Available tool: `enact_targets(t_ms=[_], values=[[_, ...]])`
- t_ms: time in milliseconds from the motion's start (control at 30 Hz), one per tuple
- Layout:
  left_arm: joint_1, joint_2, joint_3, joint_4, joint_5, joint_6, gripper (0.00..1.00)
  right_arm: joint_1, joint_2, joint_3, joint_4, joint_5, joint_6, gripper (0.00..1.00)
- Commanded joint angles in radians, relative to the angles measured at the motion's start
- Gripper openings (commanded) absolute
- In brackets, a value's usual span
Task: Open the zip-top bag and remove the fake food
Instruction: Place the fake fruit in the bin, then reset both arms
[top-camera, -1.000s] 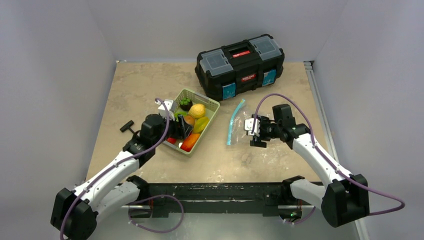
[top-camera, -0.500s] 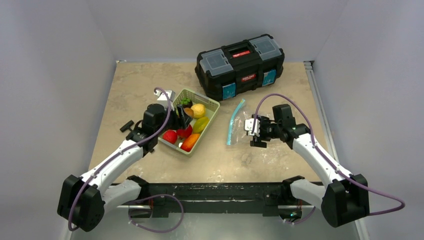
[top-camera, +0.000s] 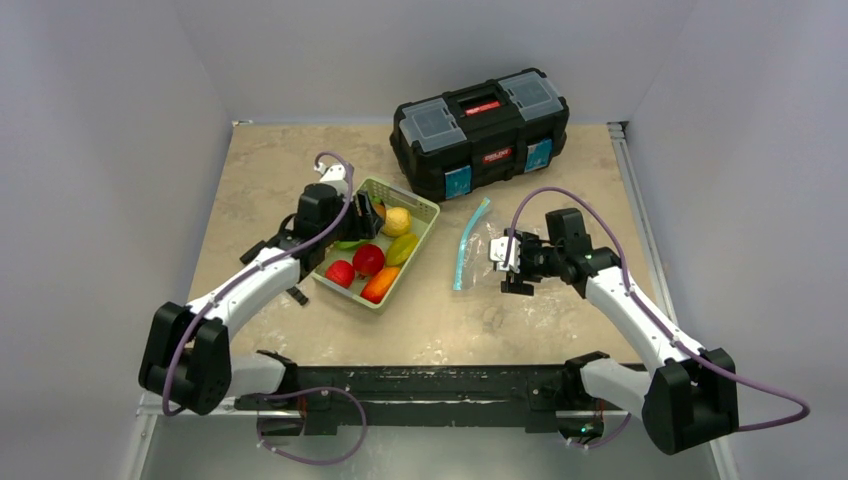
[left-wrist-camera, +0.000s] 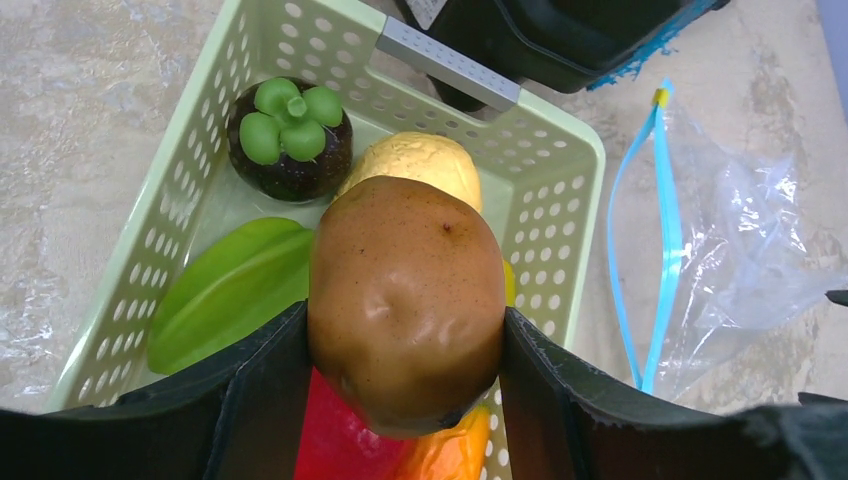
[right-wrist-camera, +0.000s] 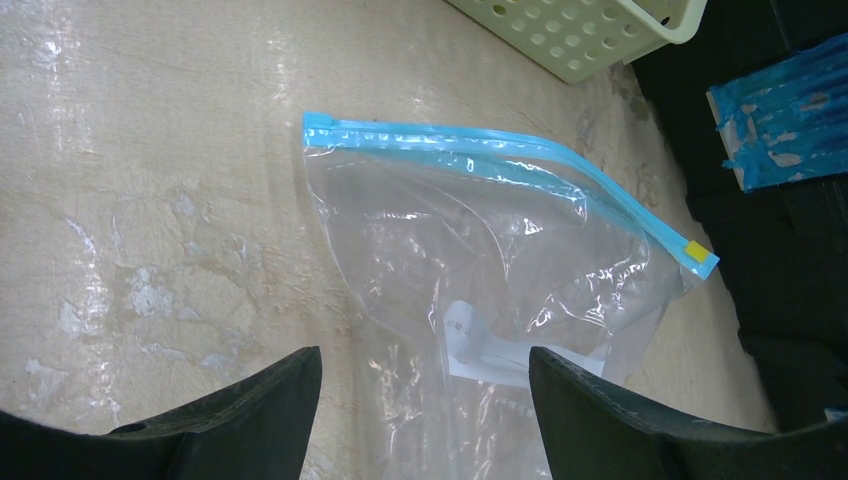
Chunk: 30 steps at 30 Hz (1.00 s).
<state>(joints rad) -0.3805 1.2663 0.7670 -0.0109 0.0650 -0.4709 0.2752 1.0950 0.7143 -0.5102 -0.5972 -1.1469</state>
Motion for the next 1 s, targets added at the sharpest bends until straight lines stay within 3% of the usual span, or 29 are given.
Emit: enact_targets(t_ms=[0,133,333,567,967], values=[[0.019,0.048,0.077,-0.015,0.006,0.017,0.05,-0.004,-0.005,0.010,-0.008,-0.033,-0.017,0.74],[0.025,0.080,0.095,-0.042,0.016,0.017,0.48,-0.004,-0.003,0.010,-0.008,-0.035,-0.019,0.75],[0.033,0.053,0.095,-0.051,-0.009,0.017,0.96,-0.004,-0.001,0.010,-0.008,-0.035,-0.019,0.75],[0.035,-0.076,0.062,-0.065,0.040,0.000,1.00,-0.006,-0.005,0.013,-0.006,-0.035,-0.011,0.75],[0.034,-0.534,-0.045,-0.197,0.167,-0.068,1.00,-0.061,-0.062,0.135,-0.043,-0.062,0.153,0.82]])
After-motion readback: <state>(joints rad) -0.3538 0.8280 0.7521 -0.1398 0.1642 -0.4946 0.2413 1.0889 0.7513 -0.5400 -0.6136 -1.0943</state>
